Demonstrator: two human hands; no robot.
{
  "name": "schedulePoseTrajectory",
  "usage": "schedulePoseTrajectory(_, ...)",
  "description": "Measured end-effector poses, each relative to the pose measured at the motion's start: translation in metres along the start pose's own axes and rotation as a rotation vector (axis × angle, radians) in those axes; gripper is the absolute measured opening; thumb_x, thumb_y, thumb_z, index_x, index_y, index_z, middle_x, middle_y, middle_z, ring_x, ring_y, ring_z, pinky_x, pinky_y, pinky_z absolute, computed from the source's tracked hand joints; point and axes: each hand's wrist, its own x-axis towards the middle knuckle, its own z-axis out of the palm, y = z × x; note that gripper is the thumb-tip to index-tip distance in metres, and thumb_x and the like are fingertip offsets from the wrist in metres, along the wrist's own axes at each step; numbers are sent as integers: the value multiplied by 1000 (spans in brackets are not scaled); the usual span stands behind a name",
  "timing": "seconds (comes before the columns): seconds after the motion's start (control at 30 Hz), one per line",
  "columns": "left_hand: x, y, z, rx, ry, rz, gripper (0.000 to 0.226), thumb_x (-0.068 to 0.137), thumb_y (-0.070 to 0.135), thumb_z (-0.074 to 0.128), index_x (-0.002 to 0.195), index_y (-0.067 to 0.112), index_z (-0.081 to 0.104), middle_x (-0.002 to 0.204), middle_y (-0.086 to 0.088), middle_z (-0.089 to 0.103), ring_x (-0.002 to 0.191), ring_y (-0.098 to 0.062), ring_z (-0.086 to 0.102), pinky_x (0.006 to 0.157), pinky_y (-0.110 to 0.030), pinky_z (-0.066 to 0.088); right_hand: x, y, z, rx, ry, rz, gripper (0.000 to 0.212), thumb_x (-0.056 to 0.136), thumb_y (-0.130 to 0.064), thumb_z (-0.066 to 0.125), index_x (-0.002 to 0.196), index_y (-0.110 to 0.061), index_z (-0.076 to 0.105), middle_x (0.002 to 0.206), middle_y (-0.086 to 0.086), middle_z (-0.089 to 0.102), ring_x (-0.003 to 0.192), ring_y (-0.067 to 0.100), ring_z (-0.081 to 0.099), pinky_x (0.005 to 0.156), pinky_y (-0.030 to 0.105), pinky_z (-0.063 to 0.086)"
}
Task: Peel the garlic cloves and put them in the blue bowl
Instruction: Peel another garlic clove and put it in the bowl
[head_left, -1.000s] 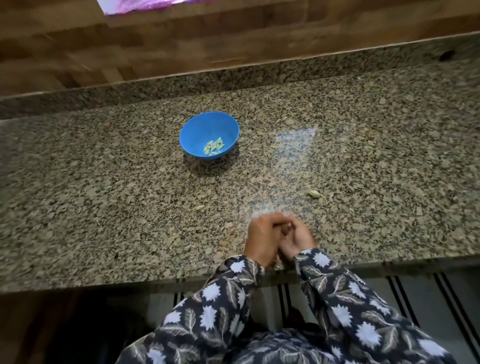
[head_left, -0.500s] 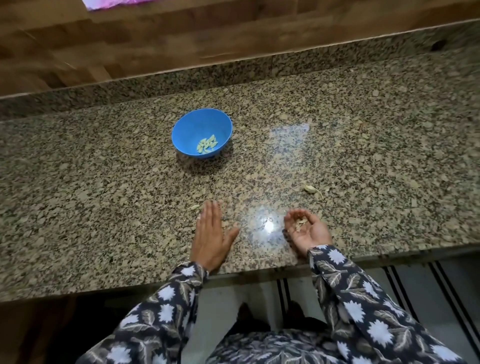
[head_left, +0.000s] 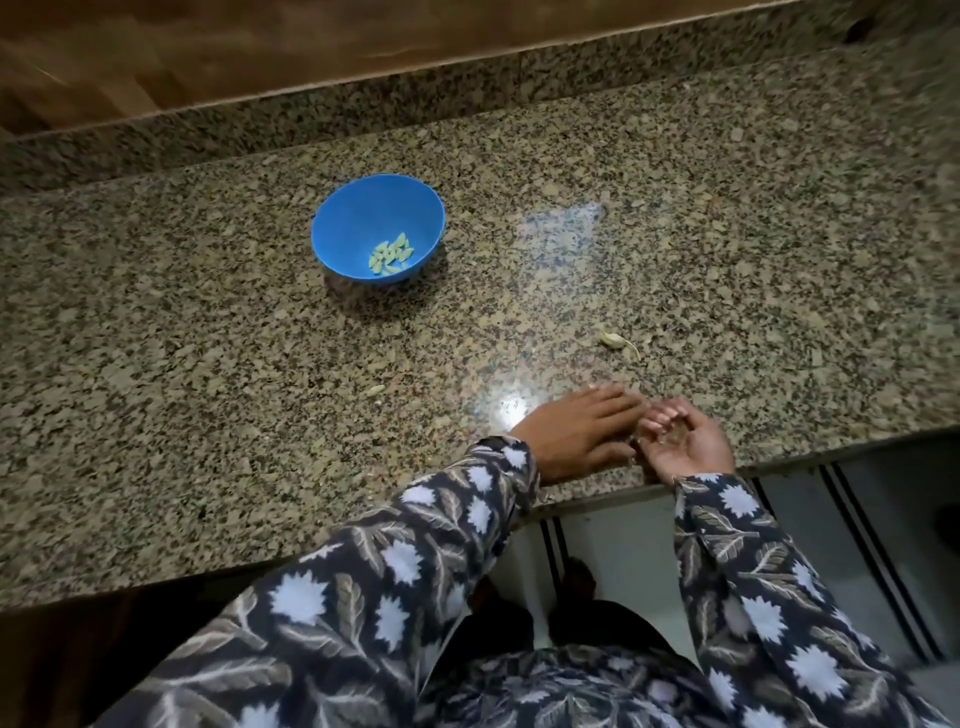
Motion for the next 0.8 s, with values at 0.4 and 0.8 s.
schedulePoseTrajectory(0.4, -140, -55, 8, 183, 143, 253, 39, 87, 9, 43, 121, 2, 60, 122, -18, 61, 109, -30, 61, 93, -37, 49, 3, 59, 27, -135, -105, 177, 66, 99, -23, 27, 35, -15, 43, 39, -5, 37, 32, 8, 36, 38, 9, 33)
schedulePoseTrajectory(0.8, -230, -16, 24, 257, 457, -678, 23, 72, 7, 76, 94, 5, 70, 91, -10, 67, 77, -20, 66, 66, -27, 57, -3, 140, 57, -416, -226, 577, 65, 99, -22, 23, 37, -14, 41, 41, -2, 37, 32, 10, 37, 38, 10, 33)
